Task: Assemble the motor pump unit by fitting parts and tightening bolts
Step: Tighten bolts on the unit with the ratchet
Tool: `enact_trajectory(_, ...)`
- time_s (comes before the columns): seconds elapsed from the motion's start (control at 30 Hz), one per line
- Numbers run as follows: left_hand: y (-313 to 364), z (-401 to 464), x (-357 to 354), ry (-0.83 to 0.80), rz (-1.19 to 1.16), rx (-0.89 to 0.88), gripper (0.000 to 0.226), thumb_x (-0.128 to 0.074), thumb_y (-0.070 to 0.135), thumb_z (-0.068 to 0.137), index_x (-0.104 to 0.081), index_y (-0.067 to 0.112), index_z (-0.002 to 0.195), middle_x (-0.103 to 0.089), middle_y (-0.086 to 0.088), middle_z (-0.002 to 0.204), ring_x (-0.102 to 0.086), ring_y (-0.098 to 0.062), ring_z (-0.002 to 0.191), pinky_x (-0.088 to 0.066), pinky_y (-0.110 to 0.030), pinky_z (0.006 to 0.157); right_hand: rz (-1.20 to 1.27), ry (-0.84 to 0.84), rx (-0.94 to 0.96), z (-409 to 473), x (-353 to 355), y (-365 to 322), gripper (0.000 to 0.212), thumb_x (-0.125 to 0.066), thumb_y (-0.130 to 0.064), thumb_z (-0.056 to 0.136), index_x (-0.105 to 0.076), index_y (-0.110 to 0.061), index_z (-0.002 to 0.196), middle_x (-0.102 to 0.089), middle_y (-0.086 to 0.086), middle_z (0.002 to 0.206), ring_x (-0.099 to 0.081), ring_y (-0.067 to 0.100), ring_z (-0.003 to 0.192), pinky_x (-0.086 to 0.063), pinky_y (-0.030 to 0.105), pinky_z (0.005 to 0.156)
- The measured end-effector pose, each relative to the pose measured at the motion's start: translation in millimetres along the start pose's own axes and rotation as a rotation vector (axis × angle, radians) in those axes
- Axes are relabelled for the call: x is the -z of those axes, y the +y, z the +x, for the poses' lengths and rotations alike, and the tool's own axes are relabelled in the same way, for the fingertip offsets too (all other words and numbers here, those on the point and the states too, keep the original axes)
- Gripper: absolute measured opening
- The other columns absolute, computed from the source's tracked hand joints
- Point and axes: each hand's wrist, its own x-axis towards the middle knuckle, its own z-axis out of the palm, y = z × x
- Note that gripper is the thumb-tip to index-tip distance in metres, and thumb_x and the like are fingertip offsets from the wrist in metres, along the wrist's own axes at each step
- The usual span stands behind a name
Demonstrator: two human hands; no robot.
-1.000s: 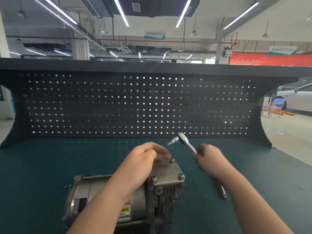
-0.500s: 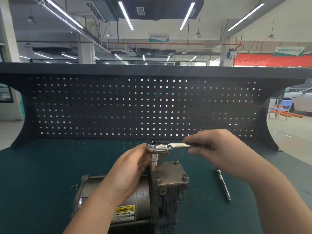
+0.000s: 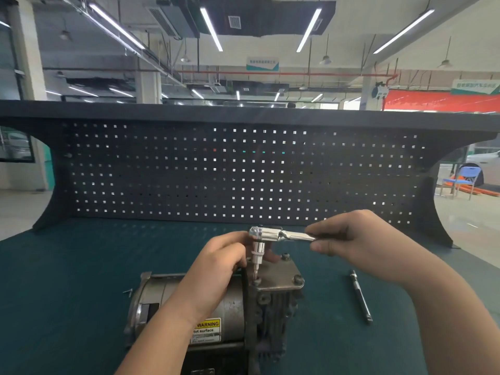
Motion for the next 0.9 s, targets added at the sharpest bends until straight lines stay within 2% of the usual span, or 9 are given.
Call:
enact_trajectory(0.13,-1.8,-1.1,0.1,-0.002,0.021,0.017,0.045,-0.041,0.017,0.069,-0.071,0.020,0.102,-0.074,-0.010,0.101,-0.065,-0.026,0.106,-0.047,-0.044,0.095,-0.002,0.004,-0.010,-3.6,4.5,0.5,0.019,-0.076,-0.025,0.081,-0.067,-0.040,0.088,-0.057,-0.049,0.074,-0.056,-0.025,0.078,-0.035,-0.006,0.070)
enact_trajectory(0.27,1.7,-3.0,-1.6,0.005,0.029,0.015,0.038,-0.053,0.025,0.072,-0.068,0.015,0.106,-0.075,-0.008,0.098,-0.067,-0.024,0.102,-0.053,-0.031,0.085,-0.012,0.008,-0.047,-5.2,5.7,-3.7,0.019,-0.077,-0.028,0.080,-0.068,-0.042,0.088,-0.060,-0.045,0.081,-0.058,-0.022,0.076,-0.037,-0.005,0.069)
enact_trajectory(0.43,5.9,-4.3,-6.6,0.010,0.065,0.003,0.033,-0.079,0.035,0.073,-0.073,0.019,0.102,-0.076,-0.005,0.096,-0.072,-0.017,0.093,-0.053,-0.016,0.078,-0.085,0.021,-0.102,-9.4,10.1,-14.3,0.018,-0.077,-0.034,0.078,-0.070,-0.043,0.091,-0.061,-0.042,0.075,-0.057,-0.021,0.078,-0.040,-0.003,0.067)
enact_trajectory(0.5,5.7,-3.9,-7.8,0.018,0.071,0.006,0.035,-0.076,0.045,0.068,-0.075,0.028,0.099,-0.077,-0.003,0.095,-0.073,-0.015,0.093,-0.051,-0.015,0.078,-0.138,0.029,-0.111,-13.0,12.0,-21.3,0.015,-0.075,-0.038,0.079,-0.068,-0.048,0.089,-0.064,-0.036,0.080,-0.060,-0.014,0.084,-0.043,0.005,0.074)
enact_trajectory(0.53,5.5,-3.6,-8.2,0.020,0.071,0.007,0.033,-0.075,0.047,0.068,-0.076,0.032,0.097,-0.077,-0.002,0.094,-0.072,-0.015,0.093,-0.051,-0.015,0.078,-0.165,0.025,-0.122,-14.8,12.1,-25.5,0.015,-0.074,-0.040,0.080,-0.066,-0.050,0.087,-0.066,-0.031,0.083,-0.062,-0.008,0.085,-0.048,0.015,0.078)
enact_trajectory(0.6,5.0,-3.6,-8.2,0.022,0.058,0.015,0.028,-0.072,0.046,0.072,-0.076,0.034,0.097,-0.077,-0.002,0.095,-0.072,-0.015,0.093,-0.052,-0.016,0.079,-0.214,0.024,-0.146,-16.2,11.0,-31.6,0.010,-0.072,-0.042,0.081,-0.067,-0.048,0.088,-0.066,-0.023,0.081,-0.063,0.000,0.077,-0.052,0.028,0.079)
enact_trajectory(0.7,5.5,-3.5,-9.9,0.016,0.042,0.044,0.025,-0.070,0.043,0.076,-0.076,0.029,0.095,-0.077,-0.006,0.094,-0.073,-0.018,0.092,-0.054,-0.020,0.079,-0.213,-0.028,-0.157,-20.7,12.7,-35.8,0.002,-0.069,-0.042,0.082,-0.067,-0.042,0.082,-0.066,-0.014,0.064,-0.062,0.004,0.059,-0.054,0.023,0.065)
enact_trajectory(0.8,5.5,-2.6,-11.8,0.009,0.050,0.072,0.027,-0.065,0.038,0.079,-0.075,0.015,0.090,-0.077,-0.008,0.090,-0.073,-0.019,0.087,-0.054,-0.018,0.074,-0.208,-0.206,-0.222,-29.3,14.9,-40.9,0.006,-0.062,-0.039,0.085,-0.063,-0.035,0.082,-0.067,-0.017,0.057,-0.060,-0.001,0.048,-0.043,0.010,0.047)
enact_trajectory(0.9,5.6,-2.5,-12.8,0.010,0.064,0.072,0.029,-0.061,0.036,0.078,-0.072,0.013,0.093,-0.077,-0.007,0.088,-0.074,-0.017,0.086,-0.054,-0.019,0.075,-0.206,-0.307,-0.216,-35.5,25.3,-39.2,0.010,-0.056,-0.035,0.083,-0.058,-0.041,0.090,-0.067,-0.015,0.059,-0.054,-0.001,0.047,-0.044,0.016,0.052)
